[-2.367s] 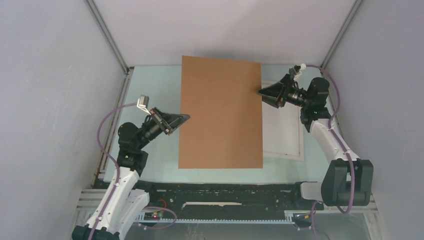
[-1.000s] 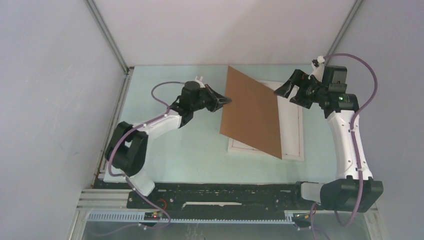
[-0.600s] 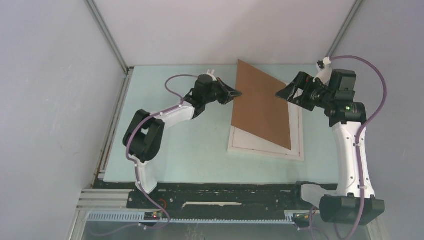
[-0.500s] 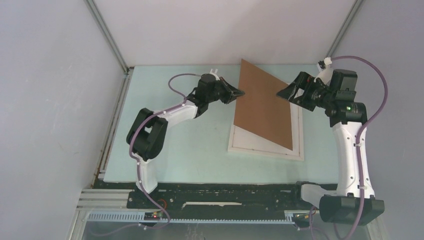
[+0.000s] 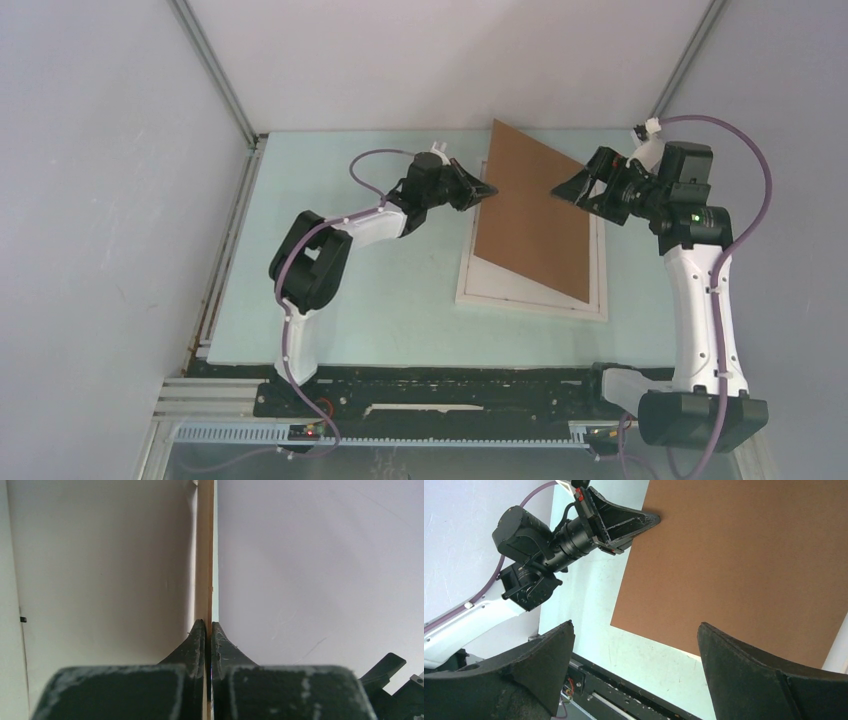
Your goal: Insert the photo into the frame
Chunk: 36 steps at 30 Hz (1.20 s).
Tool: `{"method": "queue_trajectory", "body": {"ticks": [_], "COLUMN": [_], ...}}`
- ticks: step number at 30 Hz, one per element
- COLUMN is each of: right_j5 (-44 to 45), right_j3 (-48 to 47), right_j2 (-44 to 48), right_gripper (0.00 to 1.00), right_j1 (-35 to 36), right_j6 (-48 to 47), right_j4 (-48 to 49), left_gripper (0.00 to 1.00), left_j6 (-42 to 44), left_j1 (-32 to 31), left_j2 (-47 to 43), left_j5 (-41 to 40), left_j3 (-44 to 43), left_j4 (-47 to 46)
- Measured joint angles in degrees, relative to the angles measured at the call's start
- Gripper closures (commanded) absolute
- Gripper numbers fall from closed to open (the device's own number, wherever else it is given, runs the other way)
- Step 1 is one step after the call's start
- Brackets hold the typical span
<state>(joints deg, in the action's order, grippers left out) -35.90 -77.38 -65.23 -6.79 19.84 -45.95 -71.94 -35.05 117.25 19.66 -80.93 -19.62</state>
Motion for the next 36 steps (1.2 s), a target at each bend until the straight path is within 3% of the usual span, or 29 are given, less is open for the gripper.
{"method": "queue_trajectory", "body": {"ticks": [21, 36], "right_j5": [-1.38, -1.75], "right_j3": [1.18, 1.38], "right_j2": [0.20, 0.20], "right_gripper": [0.00, 0.00], "right_j1": [-0.26, -0.26], "right_j6": [0.00, 0.00], "right_j4": [0.52, 0.68], "left_gripper": [1.00, 1.00], "left_j6": [-0.57, 1.97], "left_j1": [-1.20, -1.20], "left_j2": [0.72, -1.88], "left_j5": [0.04, -0.42], "left_j3": [-0.02, 5.90], "left_j4": [-2.19, -4.00]}}
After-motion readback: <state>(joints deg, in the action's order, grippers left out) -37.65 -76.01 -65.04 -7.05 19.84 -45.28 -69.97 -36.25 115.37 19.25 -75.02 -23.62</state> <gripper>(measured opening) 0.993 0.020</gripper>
